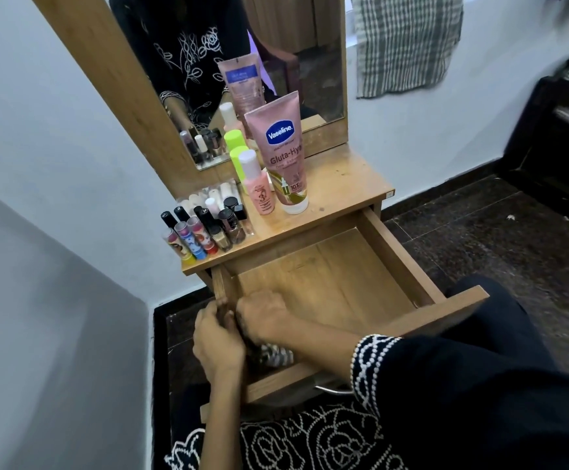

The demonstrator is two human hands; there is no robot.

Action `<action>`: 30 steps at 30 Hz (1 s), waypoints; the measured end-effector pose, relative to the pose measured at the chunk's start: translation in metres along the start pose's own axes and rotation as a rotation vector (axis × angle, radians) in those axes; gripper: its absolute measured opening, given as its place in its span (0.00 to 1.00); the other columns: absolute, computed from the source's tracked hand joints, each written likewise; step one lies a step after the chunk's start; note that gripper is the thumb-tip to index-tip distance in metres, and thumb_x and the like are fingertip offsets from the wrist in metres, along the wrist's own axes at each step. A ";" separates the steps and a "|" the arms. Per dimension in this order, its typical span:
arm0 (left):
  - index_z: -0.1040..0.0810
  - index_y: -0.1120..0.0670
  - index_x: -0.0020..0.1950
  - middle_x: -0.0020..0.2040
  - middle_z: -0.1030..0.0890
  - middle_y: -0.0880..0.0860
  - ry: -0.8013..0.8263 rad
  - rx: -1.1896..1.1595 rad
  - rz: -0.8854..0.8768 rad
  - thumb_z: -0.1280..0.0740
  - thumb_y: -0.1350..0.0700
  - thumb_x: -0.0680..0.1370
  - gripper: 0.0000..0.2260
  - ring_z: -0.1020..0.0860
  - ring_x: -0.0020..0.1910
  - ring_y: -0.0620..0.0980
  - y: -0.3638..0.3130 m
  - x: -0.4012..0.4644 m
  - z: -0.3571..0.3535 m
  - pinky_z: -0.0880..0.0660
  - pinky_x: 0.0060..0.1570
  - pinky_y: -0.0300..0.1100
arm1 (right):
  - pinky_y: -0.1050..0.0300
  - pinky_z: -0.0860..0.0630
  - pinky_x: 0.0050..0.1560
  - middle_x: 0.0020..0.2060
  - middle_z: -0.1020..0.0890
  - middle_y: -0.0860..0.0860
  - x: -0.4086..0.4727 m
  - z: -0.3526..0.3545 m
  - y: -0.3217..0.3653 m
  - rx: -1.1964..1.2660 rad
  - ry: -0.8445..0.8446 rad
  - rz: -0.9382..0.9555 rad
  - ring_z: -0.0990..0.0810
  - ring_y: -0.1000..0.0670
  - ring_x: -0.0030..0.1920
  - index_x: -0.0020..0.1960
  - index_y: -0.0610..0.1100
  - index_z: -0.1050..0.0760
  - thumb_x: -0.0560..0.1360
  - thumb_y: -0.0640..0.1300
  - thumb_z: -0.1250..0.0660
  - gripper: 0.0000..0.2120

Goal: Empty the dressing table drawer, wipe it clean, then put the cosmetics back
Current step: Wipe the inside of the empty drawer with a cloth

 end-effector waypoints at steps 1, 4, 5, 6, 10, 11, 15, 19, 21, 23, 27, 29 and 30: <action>0.24 0.55 0.61 0.60 0.23 0.56 -0.008 -0.004 0.001 0.39 0.61 0.79 0.12 0.25 0.57 0.57 0.000 0.000 0.000 0.30 0.56 0.50 | 0.53 0.26 0.48 0.52 0.22 0.44 -0.006 -0.005 0.001 -0.024 0.045 0.038 0.23 0.45 0.54 0.56 0.41 0.26 0.73 0.40 0.32 0.12; 0.24 0.56 0.61 0.60 0.23 0.56 -0.011 -0.004 -0.016 0.38 0.61 0.79 0.12 0.24 0.57 0.57 0.000 -0.001 0.000 0.30 0.55 0.50 | 0.53 0.27 0.47 0.51 0.22 0.44 -0.023 -0.011 -0.008 -0.018 0.120 0.092 0.23 0.45 0.50 0.56 0.40 0.27 0.74 0.40 0.33 0.11; 0.24 0.56 0.61 0.60 0.23 0.56 -0.007 -0.002 -0.026 0.38 0.61 0.79 0.11 0.24 0.58 0.57 0.000 -0.001 0.000 0.30 0.55 0.50 | 0.53 0.28 0.46 0.49 0.23 0.44 -0.026 -0.008 -0.015 -0.023 0.120 0.086 0.24 0.46 0.48 0.57 0.40 0.27 0.74 0.40 0.34 0.12; 0.24 0.57 0.61 0.60 0.23 0.57 -0.004 -0.001 -0.032 0.38 0.61 0.79 0.12 0.24 0.58 0.57 0.001 -0.001 0.000 0.29 0.56 0.51 | 0.55 0.28 0.44 0.46 0.24 0.45 -0.028 -0.004 -0.024 -0.043 0.114 0.075 0.25 0.48 0.45 0.57 0.40 0.28 0.75 0.40 0.34 0.12; 0.25 0.58 0.62 0.61 0.23 0.57 -0.005 -0.010 -0.026 0.37 0.61 0.79 0.12 0.24 0.60 0.57 0.003 0.002 -0.001 0.29 0.57 0.51 | 0.62 0.25 0.36 0.41 0.22 0.48 -0.039 0.011 -0.087 -0.052 0.072 -0.098 0.24 0.50 0.36 0.53 0.39 0.25 0.77 0.39 0.38 0.06; 0.24 0.58 0.62 0.61 0.23 0.57 -0.008 -0.015 -0.028 0.37 0.61 0.79 0.12 0.24 0.59 0.57 0.003 0.001 -0.001 0.29 0.57 0.51 | 0.60 0.24 0.40 0.44 0.20 0.47 -0.045 0.015 -0.109 -0.057 0.062 -0.158 0.22 0.48 0.39 0.52 0.40 0.25 0.78 0.39 0.39 0.06; 0.24 0.57 0.61 0.59 0.22 0.56 -0.018 -0.027 -0.030 0.37 0.61 0.79 0.11 0.24 0.58 0.56 0.003 0.001 -0.002 0.29 0.56 0.51 | 0.54 0.24 0.43 0.48 0.18 0.45 -0.075 0.034 -0.182 -0.130 -0.044 -0.360 0.19 0.45 0.47 0.54 0.41 0.24 0.78 0.41 0.41 0.10; 0.24 0.57 0.61 0.59 0.22 0.56 -0.018 -0.027 -0.032 0.38 0.61 0.79 0.11 0.24 0.58 0.57 0.004 0.001 -0.002 0.29 0.56 0.51 | 0.55 0.21 0.44 0.52 0.18 0.44 -0.073 0.025 -0.178 -0.227 -0.033 -0.407 0.18 0.44 0.53 0.58 0.38 0.23 0.78 0.35 0.41 0.12; 0.24 0.57 0.61 0.59 0.22 0.56 -0.017 -0.026 -0.028 0.38 0.61 0.79 0.11 0.24 0.58 0.57 0.004 0.002 -0.002 0.29 0.57 0.51 | 0.55 0.21 0.44 0.51 0.18 0.44 -0.070 0.026 -0.172 -0.190 -0.053 -0.422 0.18 0.44 0.52 0.59 0.38 0.23 0.79 0.36 0.41 0.12; 0.24 0.56 0.61 0.59 0.22 0.56 -0.025 -0.026 -0.028 0.38 0.61 0.79 0.11 0.24 0.58 0.57 0.005 0.003 -0.002 0.29 0.56 0.51 | 0.55 0.21 0.45 0.51 0.18 0.44 -0.069 0.028 -0.166 -0.110 -0.069 -0.417 0.18 0.45 0.51 0.59 0.38 0.23 0.79 0.39 0.41 0.12; 0.24 0.56 0.61 0.59 0.22 0.56 -0.048 -0.026 -0.018 0.38 0.62 0.79 0.12 0.24 0.58 0.57 0.004 0.003 -0.003 0.29 0.56 0.51 | 0.59 0.22 0.41 0.50 0.19 0.44 -0.055 0.018 -0.110 0.063 0.000 -0.258 0.23 0.49 0.42 0.55 0.38 0.24 0.77 0.39 0.37 0.10; 0.24 0.56 0.61 0.60 0.23 0.57 -0.046 -0.029 -0.009 0.38 0.61 0.79 0.11 0.25 0.58 0.58 0.005 0.003 -0.003 0.29 0.56 0.51 | 0.60 0.25 0.40 0.52 0.21 0.44 -0.045 0.009 -0.065 0.111 0.009 -0.145 0.22 0.49 0.45 0.57 0.38 0.25 0.76 0.39 0.36 0.11; 0.23 0.56 0.60 0.60 0.23 0.57 -0.044 -0.031 -0.005 0.38 0.61 0.79 0.11 0.25 0.58 0.58 0.005 0.003 -0.002 0.30 0.56 0.50 | 0.57 0.26 0.43 0.55 0.22 0.43 -0.039 0.004 -0.041 0.142 0.008 -0.090 0.22 0.48 0.48 0.59 0.38 0.26 0.76 0.40 0.36 0.12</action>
Point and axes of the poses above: each hand's wrist, its own x-axis towards the middle knuckle, its own z-axis out of the back of the hand, y = z × x, the point moved 6 cm from there along x, towards the middle knuckle
